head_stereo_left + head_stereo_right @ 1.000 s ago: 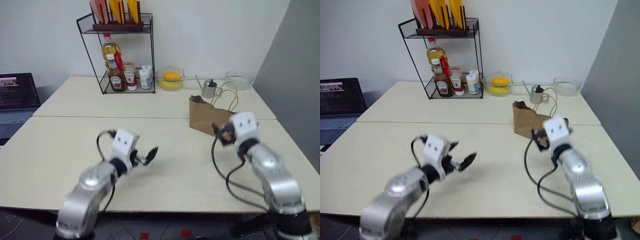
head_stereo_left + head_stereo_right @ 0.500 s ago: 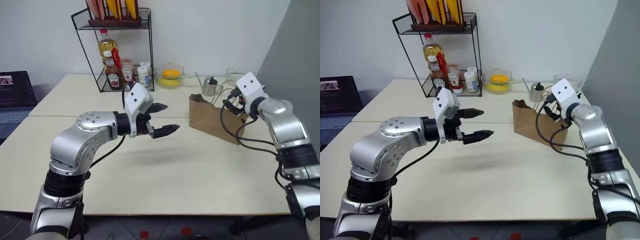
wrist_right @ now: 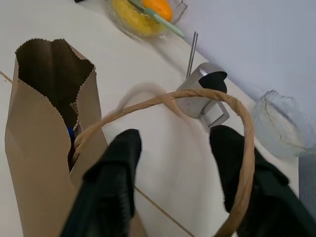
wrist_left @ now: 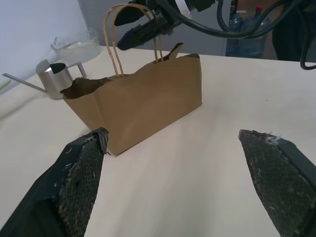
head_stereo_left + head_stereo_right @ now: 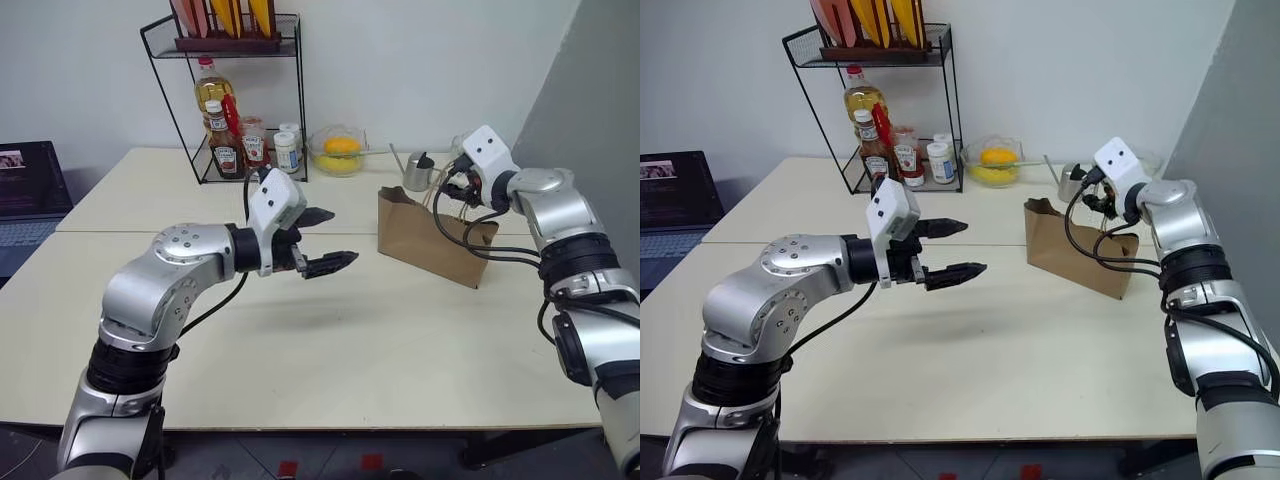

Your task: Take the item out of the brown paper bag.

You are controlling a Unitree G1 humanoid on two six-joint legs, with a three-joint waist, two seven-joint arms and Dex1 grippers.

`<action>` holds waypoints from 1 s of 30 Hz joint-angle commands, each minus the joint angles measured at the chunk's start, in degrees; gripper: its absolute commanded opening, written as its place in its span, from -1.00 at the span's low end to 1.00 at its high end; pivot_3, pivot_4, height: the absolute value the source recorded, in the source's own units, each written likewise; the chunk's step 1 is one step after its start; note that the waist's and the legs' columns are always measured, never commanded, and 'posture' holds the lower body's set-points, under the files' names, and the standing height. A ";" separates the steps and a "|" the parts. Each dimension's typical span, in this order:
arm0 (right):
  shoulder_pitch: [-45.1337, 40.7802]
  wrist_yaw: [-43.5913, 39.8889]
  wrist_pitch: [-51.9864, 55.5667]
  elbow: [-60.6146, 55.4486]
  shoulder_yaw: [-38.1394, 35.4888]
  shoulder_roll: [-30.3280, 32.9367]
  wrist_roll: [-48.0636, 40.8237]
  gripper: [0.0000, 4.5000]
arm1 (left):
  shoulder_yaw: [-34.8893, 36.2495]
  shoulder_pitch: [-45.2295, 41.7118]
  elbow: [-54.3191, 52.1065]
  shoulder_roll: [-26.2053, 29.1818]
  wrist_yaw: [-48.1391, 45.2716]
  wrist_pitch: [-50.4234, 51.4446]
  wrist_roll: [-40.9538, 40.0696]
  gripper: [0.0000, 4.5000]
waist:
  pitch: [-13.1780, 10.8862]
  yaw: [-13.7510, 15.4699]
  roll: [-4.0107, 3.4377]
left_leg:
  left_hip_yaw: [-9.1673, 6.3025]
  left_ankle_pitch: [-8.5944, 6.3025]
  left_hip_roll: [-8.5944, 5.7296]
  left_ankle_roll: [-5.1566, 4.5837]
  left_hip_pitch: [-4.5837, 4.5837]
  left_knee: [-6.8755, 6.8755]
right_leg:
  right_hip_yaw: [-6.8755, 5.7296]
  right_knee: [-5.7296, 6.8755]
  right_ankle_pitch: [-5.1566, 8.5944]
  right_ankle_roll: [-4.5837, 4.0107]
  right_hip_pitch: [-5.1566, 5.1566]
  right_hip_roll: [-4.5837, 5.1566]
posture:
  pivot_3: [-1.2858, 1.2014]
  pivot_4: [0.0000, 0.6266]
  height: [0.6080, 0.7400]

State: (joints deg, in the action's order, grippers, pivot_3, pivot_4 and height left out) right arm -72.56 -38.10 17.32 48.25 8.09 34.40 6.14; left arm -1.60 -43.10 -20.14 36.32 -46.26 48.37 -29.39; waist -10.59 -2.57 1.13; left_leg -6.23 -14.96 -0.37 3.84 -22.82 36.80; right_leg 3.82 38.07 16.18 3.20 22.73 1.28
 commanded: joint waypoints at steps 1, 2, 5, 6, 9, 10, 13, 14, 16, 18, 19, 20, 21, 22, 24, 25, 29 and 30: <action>-3.15 0.80 -3.98 0.86 -0.62 0.79 1.18 -0.56 | 2.39 -0.41 -2.02 0.95 0.54 -0.16 -1.23 1.00 | 0.00 -0.06 0.00 | 0.00 0.00 0.00 0.00 0.00 0.01 | 0.00 0.01 0.00 0.00 0.00 0.00 | 0.03 -0.52 1.00; -3.50 0.95 -4.52 1.24 -0.79 0.68 1.25 -0.76 | 2.44 -0.36 -2.03 1.05 0.54 -0.19 -1.29 1.00 | 0.00 -0.10 0.00 | 0.00 0.00 0.01 0.00 0.01 0.01 | 0.00 0.02 0.00 0.00 0.00 0.00 | 0.03 -0.52 1.00; -4.30 1.17 -6.06 1.57 -1.01 0.43 1.53 -0.99 | 2.68 -0.13 -2.08 1.35 0.56 -0.25 -1.41 1.00 | 0.00 -0.15 0.00 | 0.00 0.03 0.01 0.05 0.01 0.01 | 0.00 0.02 0.00 0.00 0.00 -0.01 | 0.03 -0.52 1.00; -4.49 1.07 -6.55 1.28 -1.11 0.28 1.46 -0.99 | 2.83 -0.01 -2.15 1.54 0.57 -0.16 -1.56 1.00 | 0.00 -0.15 0.00 | 0.00 0.04 0.00 0.07 0.01 0.01 | 0.01 0.02 0.00 0.00 0.00 0.00 | 0.03 -0.52 1.00; -4.91 0.78 -7.77 -0.51 -1.64 -0.80 0.79 -0.99 | 3.75 0.73 -2.67 2.54 0.60 0.25 -2.39 1.00 | 0.00 -0.45 0.00 | 0.01 0.06 0.01 0.10 0.00 0.01 | 0.01 0.03 0.00 0.00 0.01 0.00 | 0.03 -0.52 1.00; -5.13 0.86 -8.34 -1.30 -1.73 -1.37 0.62 -0.99 | 4.25 1.10 -3.06 2.82 0.91 0.63 -2.80 1.00 | 0.00 -0.59 0.00 | 0.01 0.06 0.01 0.11 0.00 0.01 | 0.01 0.04 0.00 0.00 0.03 -0.01 | 0.03 -0.52 1.00; -5.79 1.13 -8.87 -4.20 -2.98 -3.96 -1.28 -0.99 | 6.59 2.75 -4.95 3.28 2.55 2.37 -4.51 1.00 | 0.00 -0.74 0.00 | 0.01 0.07 0.02 0.12 0.00 0.01 | 0.02 0.08 0.00 0.00 0.06 -0.01 | 0.03 -0.52 1.00; -6.07 1.39 -8.76 -5.28 -3.46 -5.07 -1.98 -0.99 | 7.74 3.59 -5.92 3.35 3.31 3.37 -5.25 1.00 | 0.00 -0.74 0.00 | 0.01 0.07 0.03 0.13 -0.02 0.01 | 0.02 0.08 0.00 0.00 0.08 -0.01 | 0.03 -0.52 1.00; -7.45 2.83 -8.57 -6.73 -4.88 -8.53 -4.08 -0.99 | 10.65 7.02 -9.10 4.36 4.89 5.88 -6.98 1.00 | 0.00 -1.07 -0.01 | 0.04 0.08 0.03 0.14 -0.05 0.02 | 0.07 0.15 -0.01 -0.01 0.18 -0.01 | 0.03 -0.52 1.00; -9.16 4.42 -8.97 -6.48 -5.99 -11.89 -5.37 -0.99 | 13.73 10.92 -12.33 5.77 6.51 8.34 -8.49 1.00 | 0.00 -1.67 0.00 | 0.16 0.10 0.05 0.17 -0.10 0.01 | 0.24 0.52 0.00 -0.01 0.50 0.02 | 0.03 -0.52 1.00; -9.74 4.90 -9.13 -6.12 -6.21 -12.92 -5.65 -0.99 | 14.83 12.18 -13.35 6.30 7.20 9.16 -9.09 1.00 | -0.01 -1.95 -0.01 | 0.19 0.10 0.02 0.18 -0.10 0.01 | 0.24 0.60 0.00 -0.02 0.52 0.03 | 0.03 -0.52 1.00; -10.47 5.42 -9.48 -5.36 -6.34 -14.15 -5.80 -0.99 | 16.70 13.31 -14.36 6.64 8.21 10.27 -10.12 1.00 | -0.01 -2.05 -0.01 | 0.20 0.10 0.06 0.18 -0.10 0.03 | 0.21 0.65 0.00 -0.02 0.57 0.01 | 0.03 -0.52 1.00; -11.25 6.02 -9.91 -4.47 -6.51 -15.60 -6.06 -0.99 | 19.09 14.49 -15.38 7.03 9.37 11.54 -11.23 1.00 | -0.01 -2.10 -0.01 | 0.16 0.10 0.05 0.18 -0.11 0.03 | 0.19 0.69 0.00 -0.03 0.58 0.01 | 0.03 -0.52 1.00; -12.01 6.73 -10.33 -3.47 -6.60 -16.95 -6.20 -0.99 | 21.26 15.65 -16.27 7.50 10.36 12.45 -11.87 1.00 | -0.01 -2.11 -0.01 | 0.15 0.11 0.05 0.18 -0.11 0.06 | 0.18 0.75 0.00 -0.03 0.58 0.00 | 0.03 -0.52 1.00; -13.20 7.76 -11.12 -1.65 -6.70 -19.64 -6.46 -0.99 | 25.53 18.41 -18.31 8.51 12.15 14.51 -13.33 1.00 | -0.01 -2.16 -0.01 | 0.17 0.07 0.05 0.12 -0.09 0.10 | 0.19 0.79 0.00 -0.03 0.57 0.00 | 0.03 -0.52 1.00; -13.57 8.00 -11.52 -0.92 -6.67 -20.60 -6.54 -0.99 | 27.00 19.48 -19.22 8.90 12.80 15.24 -14.00 1.00 | 0.00 -2.20 0.00 | 0.16 0.03 0.04 0.03 -0.07 0.11 | 0.19 0.82 0.00 -0.03 0.57 0.00 | 0.03 -0.52 1.00; -14.65 8.65 -12.74 1.70 -6.03 -25.07 -6.42 -0.99 | 33.60 23.48 -22.97 9.64 15.65 18.73 -18.16 1.00 | 0.01 -2.04 0.02 | 0.10 0.02 0.03 0.02 -0.04 0.16 | 0.14 0.86 0.00 -0.04 0.51 -0.01 | 0.03 -0.52 1.00; -14.72 8.63 -12.81 2.28 -5.75 -26.15 -6.25 -0.99 | 34.91 24.44 -23.66 9.92 16.20 19.30 -19.07 1.00 | 0.01 -1.99 0.02 | 0.08 0.03 0.02 0.03 -0.05 0.17 | 0.13 0.87 0.00 -0.04 0.51 -0.01 | 0.03 -0.52 1.00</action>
State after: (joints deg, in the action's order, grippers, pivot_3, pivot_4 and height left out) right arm -84.01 -30.21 6.60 51.83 3.26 8.09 0.92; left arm 30.14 -18.67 -41.07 45.06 -31.03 67.04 -46.74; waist -10.58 -4.56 1.15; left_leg -6.17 -14.93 -0.35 3.87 -22.88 36.98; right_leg 3.93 38.95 16.17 3.16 23.24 1.27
